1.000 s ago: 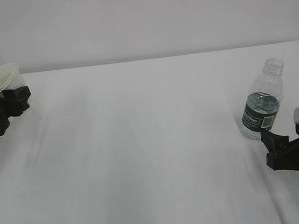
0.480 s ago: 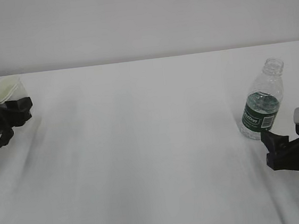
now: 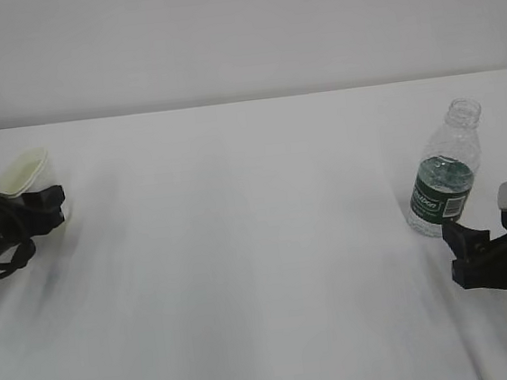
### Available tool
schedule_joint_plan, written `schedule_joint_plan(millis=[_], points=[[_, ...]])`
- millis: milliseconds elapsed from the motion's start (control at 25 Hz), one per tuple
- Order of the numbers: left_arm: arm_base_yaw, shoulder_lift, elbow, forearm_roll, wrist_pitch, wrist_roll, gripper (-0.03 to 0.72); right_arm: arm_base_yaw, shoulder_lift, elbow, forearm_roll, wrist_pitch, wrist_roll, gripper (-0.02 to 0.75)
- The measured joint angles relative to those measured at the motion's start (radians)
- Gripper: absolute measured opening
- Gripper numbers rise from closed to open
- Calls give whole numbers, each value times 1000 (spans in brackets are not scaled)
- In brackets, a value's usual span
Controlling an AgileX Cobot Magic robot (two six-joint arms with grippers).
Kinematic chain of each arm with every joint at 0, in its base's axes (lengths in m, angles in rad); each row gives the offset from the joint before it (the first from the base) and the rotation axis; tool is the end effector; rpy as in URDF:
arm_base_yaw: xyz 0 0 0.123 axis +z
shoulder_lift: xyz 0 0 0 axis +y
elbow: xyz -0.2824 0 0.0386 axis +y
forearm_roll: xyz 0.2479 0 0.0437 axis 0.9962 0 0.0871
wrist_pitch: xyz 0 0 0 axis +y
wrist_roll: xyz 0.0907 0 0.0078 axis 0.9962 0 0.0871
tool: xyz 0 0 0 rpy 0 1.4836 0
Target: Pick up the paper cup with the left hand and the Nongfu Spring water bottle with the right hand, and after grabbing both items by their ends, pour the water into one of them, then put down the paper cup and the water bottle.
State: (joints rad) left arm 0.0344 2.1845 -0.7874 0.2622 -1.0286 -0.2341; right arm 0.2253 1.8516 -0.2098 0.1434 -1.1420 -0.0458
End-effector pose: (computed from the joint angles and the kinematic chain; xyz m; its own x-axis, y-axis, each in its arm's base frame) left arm 0.3654 -0.0076 0.0689 -0.3081 -0.1046 -0.9456 0.1497 0.9762 -0.1568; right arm 0.2208 0.0385 0.0966 -0.3958 -0.0763 -0.9152 -0.1001 0.9942 -0.0396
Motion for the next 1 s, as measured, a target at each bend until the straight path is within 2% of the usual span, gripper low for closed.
schedule_joint_plan(millis=[240,600,720,880,1000], points=[[0,6,0,-22,-2,56,404,0,0,0,0,0,0,587],[0,6,0,-26,-31,68,412,0,0,0,0,0,0,587],[0,6,0,-26,-53,68,455,0,0,0,0,0,0,587],[0,6,0,-26,-62,68,558,0,0,0,0,0,0,587],[0,6,0,-26,-64,68,587,0,0,0,0,0,0,587]])
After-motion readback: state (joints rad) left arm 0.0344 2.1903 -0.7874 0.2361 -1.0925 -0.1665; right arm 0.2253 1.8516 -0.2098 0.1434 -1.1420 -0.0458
